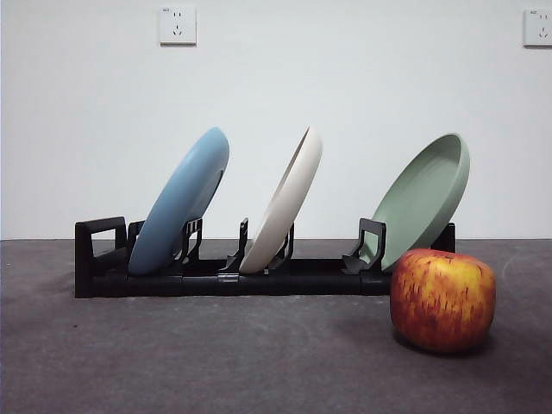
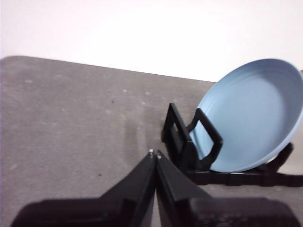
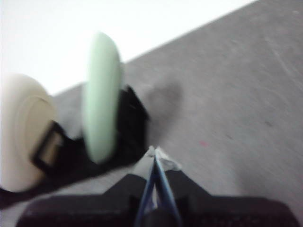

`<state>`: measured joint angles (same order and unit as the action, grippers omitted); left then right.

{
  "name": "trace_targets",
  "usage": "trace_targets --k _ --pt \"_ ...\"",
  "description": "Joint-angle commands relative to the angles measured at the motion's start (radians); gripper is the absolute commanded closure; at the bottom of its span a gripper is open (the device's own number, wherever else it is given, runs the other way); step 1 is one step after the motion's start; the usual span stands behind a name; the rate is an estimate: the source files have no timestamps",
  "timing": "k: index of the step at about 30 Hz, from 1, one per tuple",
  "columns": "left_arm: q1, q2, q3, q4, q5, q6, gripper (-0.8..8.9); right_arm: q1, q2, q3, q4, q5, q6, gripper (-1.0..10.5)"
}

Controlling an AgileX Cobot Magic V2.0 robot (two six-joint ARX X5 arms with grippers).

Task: Take the blue plate from the plate rack,put the plate on the table,take the apple from the table,put the apple in the plate

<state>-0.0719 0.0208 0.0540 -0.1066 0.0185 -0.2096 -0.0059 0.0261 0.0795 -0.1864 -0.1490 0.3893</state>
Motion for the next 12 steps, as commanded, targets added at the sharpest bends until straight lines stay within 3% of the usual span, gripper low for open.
trace_targets --k 1,7,12 --pt "0.002 0.030 0.065 0.003 0.018 -0.032 8.19 0.001 0.024 0.071 0.000 -0.031 0.032 9.6" --pt "0.002 0.193 0.228 -0.017 0.074 -0.031 8.19 0.002 0.159 0.251 -0.041 -0.039 0.022 9.6" --pt "0.002 0.403 0.404 -0.068 0.188 -0.027 8.19 0.002 0.323 0.418 -0.076 -0.124 -0.052 9.6"
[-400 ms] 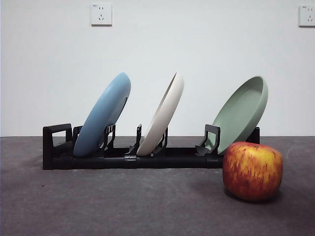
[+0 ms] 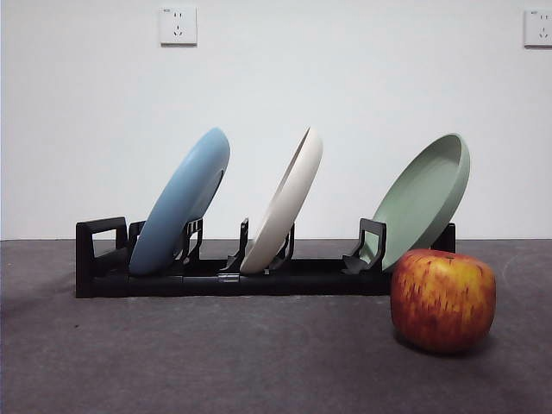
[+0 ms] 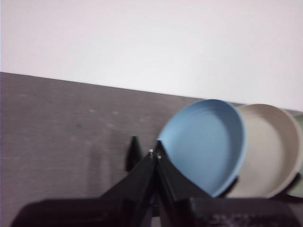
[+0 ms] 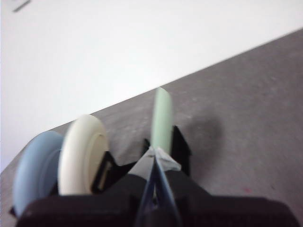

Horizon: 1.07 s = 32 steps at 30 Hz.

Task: Take the blue plate from the plate rack,put the plate on the table,take the apple from the table,put the apple in the plate

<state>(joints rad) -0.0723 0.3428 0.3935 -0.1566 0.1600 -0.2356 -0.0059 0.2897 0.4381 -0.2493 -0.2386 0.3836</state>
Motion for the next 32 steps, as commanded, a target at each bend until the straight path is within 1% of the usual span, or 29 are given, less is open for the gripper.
trace_targets --k 1,5,7,9,11,12,13,14,15,16,18,20,24,30,32 --pt "0.002 0.122 0.100 -0.033 0.072 0.000 8.19 0.002 0.092 0.090 -0.026 -0.055 -0.055 9.6" --pt "0.002 0.302 0.252 -0.110 0.207 0.004 8.19 0.002 0.242 0.231 -0.127 -0.162 -0.106 9.5" --pt "0.002 0.397 0.334 -0.159 0.273 0.010 8.19 0.002 0.325 0.308 -0.197 -0.237 -0.161 9.5" --pt "0.000 0.486 0.413 -0.212 0.331 0.042 8.16 0.002 0.404 0.379 -0.266 -0.310 -0.221 9.4" --pt "-0.003 0.555 0.476 -0.258 0.368 0.069 8.11 0.002 0.466 0.433 -0.319 -0.354 -0.258 9.4" --pt "-0.008 0.595 0.516 -0.288 0.371 0.086 7.89 0.002 0.504 0.464 -0.348 -0.372 -0.272 9.0" --pt "-0.015 0.622 0.543 -0.306 0.368 0.087 7.31 0.002 0.529 0.484 -0.368 -0.375 -0.274 8.5" --pt "-0.023 0.647 0.567 -0.318 0.366 0.087 6.50 0.002 0.552 0.503 -0.383 -0.378 -0.275 7.9" --pt "-0.034 0.679 0.597 -0.325 0.366 0.087 5.35 0.002 0.579 0.521 -0.394 -0.382 -0.279 7.0" --pt "-0.043 0.700 0.616 -0.325 0.365 0.087 4.75 0.002 0.595 0.531 -0.397 -0.389 -0.280 6.4" --pt "-0.063 0.747 0.657 -0.324 0.363 0.086 4.63 0.002 0.619 0.542 -0.396 -0.390 -0.280 5.6" --pt "-0.085 0.790 0.696 -0.324 0.352 0.081 4.64 0.002 0.634 0.547 -0.396 -0.390 -0.280 5.6" --pt "-0.151 0.901 0.785 -0.328 0.294 0.081 4.63 0.002 0.642 0.547 -0.396 -0.389 -0.280 5.6" --pt "-0.222 1.088 0.940 -0.396 0.281 0.082 4.63 0.002 0.642 0.547 -0.396 -0.388 -0.280 5.6" --pt "-0.243 1.144 0.986 -0.422 0.261 0.082 4.63 0.002 0.642 0.547 -0.396 -0.388 -0.280 5.6"
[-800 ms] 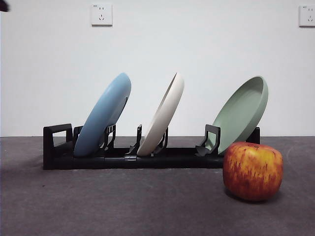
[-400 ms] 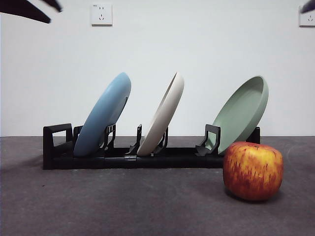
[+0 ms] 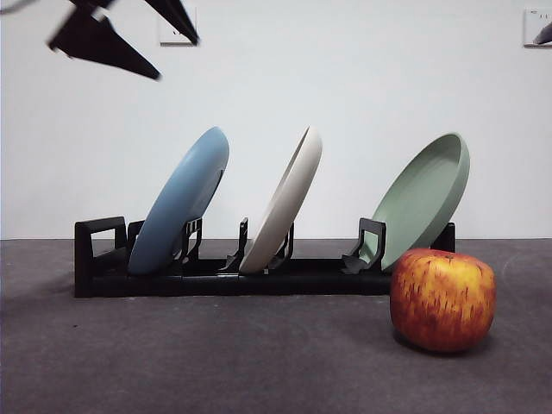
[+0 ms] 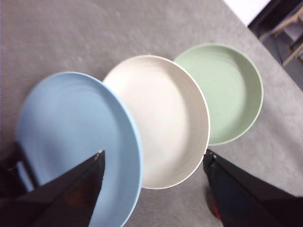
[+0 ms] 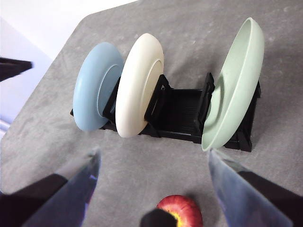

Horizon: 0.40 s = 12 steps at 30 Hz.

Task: Take the blue plate from the plate rack,put the plate on the table,take the apple from the table,put the apple in the plate

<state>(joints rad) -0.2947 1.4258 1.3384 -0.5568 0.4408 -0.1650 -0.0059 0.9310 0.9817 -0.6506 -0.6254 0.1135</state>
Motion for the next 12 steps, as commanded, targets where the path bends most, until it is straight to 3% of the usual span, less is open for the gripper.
trace_targets --k 1,12 --pt "-0.032 0.097 0.070 -0.037 -0.037 0.013 4.63 0.002 0.000 0.003 0.005 -0.001 -0.010 5.6" --pt "-0.077 0.289 0.162 -0.050 -0.130 0.015 4.64 0.002 0.000 0.003 0.004 0.003 -0.010 5.7"
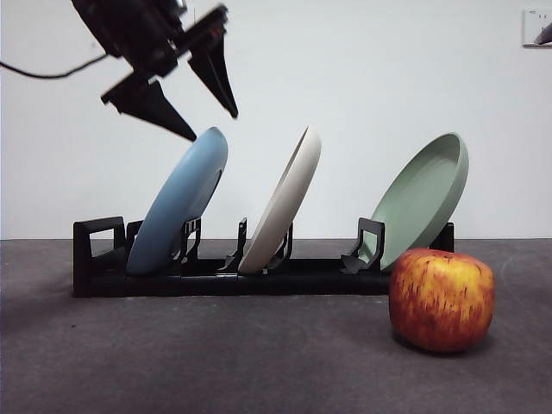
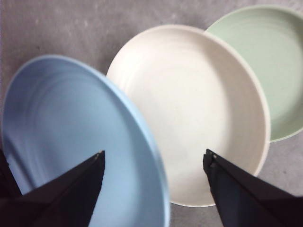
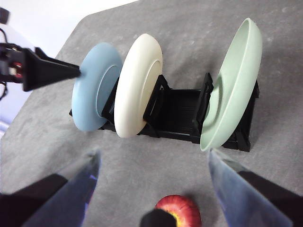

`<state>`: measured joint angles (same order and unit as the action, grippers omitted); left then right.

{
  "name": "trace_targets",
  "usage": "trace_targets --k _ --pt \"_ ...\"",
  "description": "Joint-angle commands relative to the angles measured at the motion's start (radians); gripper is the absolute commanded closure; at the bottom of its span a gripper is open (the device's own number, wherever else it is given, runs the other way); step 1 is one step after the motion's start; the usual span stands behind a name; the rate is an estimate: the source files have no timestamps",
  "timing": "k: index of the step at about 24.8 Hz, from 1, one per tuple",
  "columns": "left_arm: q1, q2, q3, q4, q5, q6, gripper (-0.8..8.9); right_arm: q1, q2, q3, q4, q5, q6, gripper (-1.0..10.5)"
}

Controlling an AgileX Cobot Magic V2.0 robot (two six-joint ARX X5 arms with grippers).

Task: Take the blue plate from the plate rack,put the plate on the table,take the apple from the table,put the apple in the plate

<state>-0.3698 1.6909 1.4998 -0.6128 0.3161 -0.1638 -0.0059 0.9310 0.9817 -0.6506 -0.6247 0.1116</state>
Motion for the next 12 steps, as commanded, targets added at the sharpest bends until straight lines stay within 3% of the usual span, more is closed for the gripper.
trace_targets --k 1,4,5,7,8,12 --pt "-0.002 0.037 0.001 0.006 -0.005 0.014 4.68 0.002 0.000 0.003 0.004 0.003 -0.008 5.7" --pt "-0.002 0.045 0.001 0.014 -0.005 0.014 4.74 0.002 0.000 0.003 0.004 0.003 -0.008 5.7" --pt "-0.003 0.045 0.001 0.018 -0.004 0.014 5.33 0.002 0.000 0.003 0.004 0.003 -0.008 5.7" --pt "-0.002 0.045 0.001 0.013 -0.001 0.027 7.82 0.002 0.000 0.003 0.004 0.003 -0.008 5.7" --pt "-0.003 0.045 0.001 0.013 0.000 0.038 8.25 0.002 0.000 0.003 0.004 0.003 -0.008 5.7" --pt "-0.003 0.039 0.001 0.010 0.006 0.037 8.22 0.002 0.000 0.003 0.004 0.003 -0.008 5.7"
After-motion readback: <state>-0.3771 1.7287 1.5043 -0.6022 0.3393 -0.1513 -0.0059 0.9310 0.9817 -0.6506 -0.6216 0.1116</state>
